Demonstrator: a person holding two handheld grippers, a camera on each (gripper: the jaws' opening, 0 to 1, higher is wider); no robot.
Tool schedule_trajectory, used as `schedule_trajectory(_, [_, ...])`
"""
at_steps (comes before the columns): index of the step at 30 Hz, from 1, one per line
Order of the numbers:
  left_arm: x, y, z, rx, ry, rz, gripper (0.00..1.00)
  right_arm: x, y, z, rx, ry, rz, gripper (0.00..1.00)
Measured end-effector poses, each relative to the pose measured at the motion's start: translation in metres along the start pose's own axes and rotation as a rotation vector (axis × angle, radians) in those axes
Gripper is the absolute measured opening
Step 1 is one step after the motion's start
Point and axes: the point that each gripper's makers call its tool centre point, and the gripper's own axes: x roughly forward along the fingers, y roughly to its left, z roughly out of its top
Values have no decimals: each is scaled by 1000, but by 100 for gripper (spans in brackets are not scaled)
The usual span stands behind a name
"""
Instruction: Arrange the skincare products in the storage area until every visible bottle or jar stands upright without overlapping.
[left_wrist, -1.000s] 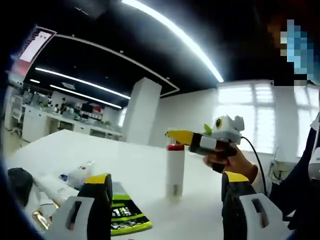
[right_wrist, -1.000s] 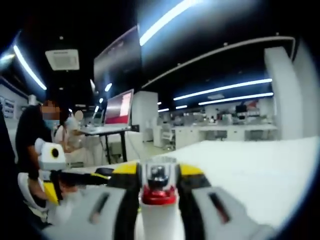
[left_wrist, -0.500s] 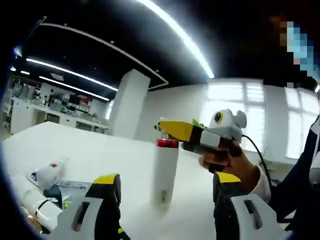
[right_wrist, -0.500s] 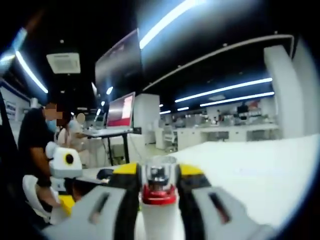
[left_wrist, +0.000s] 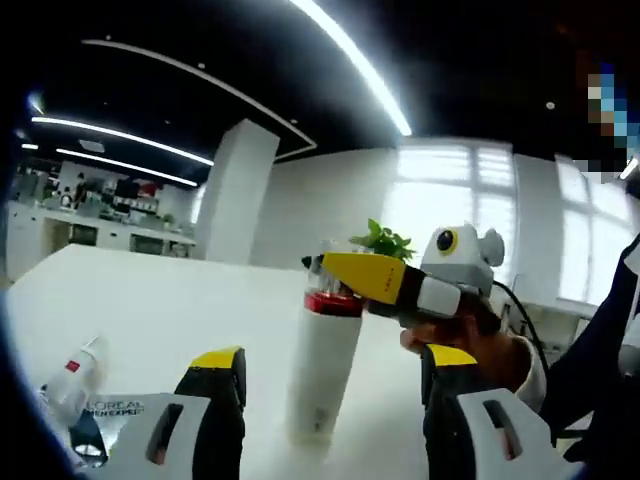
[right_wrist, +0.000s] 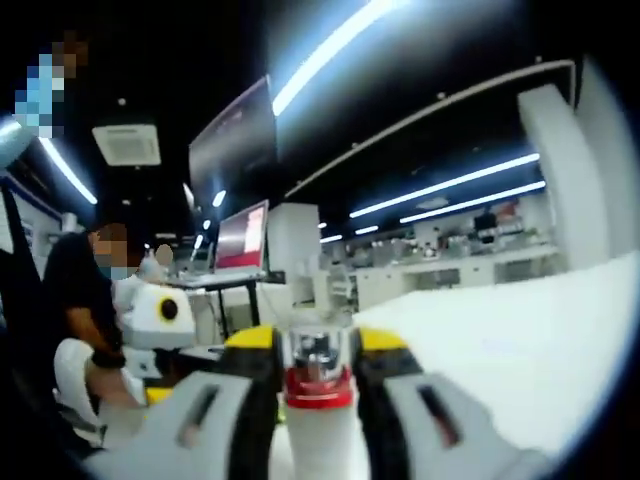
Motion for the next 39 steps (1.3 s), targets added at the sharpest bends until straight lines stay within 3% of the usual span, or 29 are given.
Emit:
schedule_trajectory(5, [6,10,3,27,72,-7,77,2,5,0,-35,-4,6,27])
schedule_trajectory(10, [9,15,8,93,72,-5,77,2,5,0,-65,-1,-8,27])
schedule_trajectory(16, [21,20,-12,57,94,-38,76,2,5,-1,-85,-10,-27,27])
schedule_trajectory(20, [29,16,-16,39,64,-70,70,3,6,-2,-114,-9,-44,28])
schedule_trajectory(27, [39,15,-17,40,29,-102,69,3,4,-2,-116,-15,-58,28])
schedule_trajectory(31, [42,12,-9,85,-36,-137,63,3,4,-3,-121,-16,-59,28])
schedule_trajectory(32, [41,11,-10,87,-34,-148,57,3,4,-4,-125,-16,-60,28])
schedule_trajectory(35, [40,7,-8,82,-44,-173,56,3,2,-7,-140,3,-67,28])
schedule_trajectory(39, [43,11,-12,121,-26,-150,53,2,2,-10,-156,16,-71,29])
